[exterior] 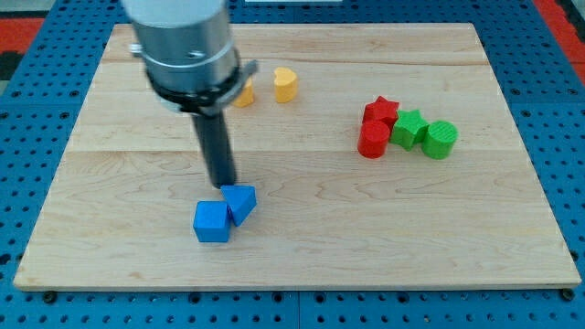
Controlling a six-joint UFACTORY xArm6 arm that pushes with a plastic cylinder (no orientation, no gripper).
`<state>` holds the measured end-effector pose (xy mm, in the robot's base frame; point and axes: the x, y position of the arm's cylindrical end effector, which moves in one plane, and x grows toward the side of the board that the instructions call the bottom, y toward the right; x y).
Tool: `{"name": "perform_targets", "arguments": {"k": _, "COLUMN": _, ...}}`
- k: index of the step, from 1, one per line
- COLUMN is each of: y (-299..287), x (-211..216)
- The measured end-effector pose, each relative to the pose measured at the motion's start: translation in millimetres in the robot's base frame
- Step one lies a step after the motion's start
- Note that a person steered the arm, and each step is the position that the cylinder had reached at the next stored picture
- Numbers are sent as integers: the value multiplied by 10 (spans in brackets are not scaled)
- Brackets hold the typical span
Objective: Move the yellow heart and yellow hexagon into the blue triangle
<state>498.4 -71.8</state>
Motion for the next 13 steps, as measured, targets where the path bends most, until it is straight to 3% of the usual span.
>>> {"name": "perform_targets", "arguments": {"k": 1, "y": 47, "x": 390}}
{"name": "perform_targets", "arguments": {"k": 2, "y": 162, "x": 298}}
{"name": "perform_targets", "arguments": {"k": 7, "y": 1278, "x": -1805}}
{"name": "perform_targets", "arguments": {"k": 8, "y": 851, "x": -1917}}
{"name": "perform_targets", "arguments": {"k": 10, "y": -80, "x": -1644}}
{"name": "perform_targets", "arguments": {"k": 11, "y": -154, "x": -1674}}
{"name": "perform_targets", "arguments": {"k": 12, "y": -160, "x": -2086}}
{"name": "perform_targets", "arguments": {"k": 13, "y": -770, "x": -2072}}
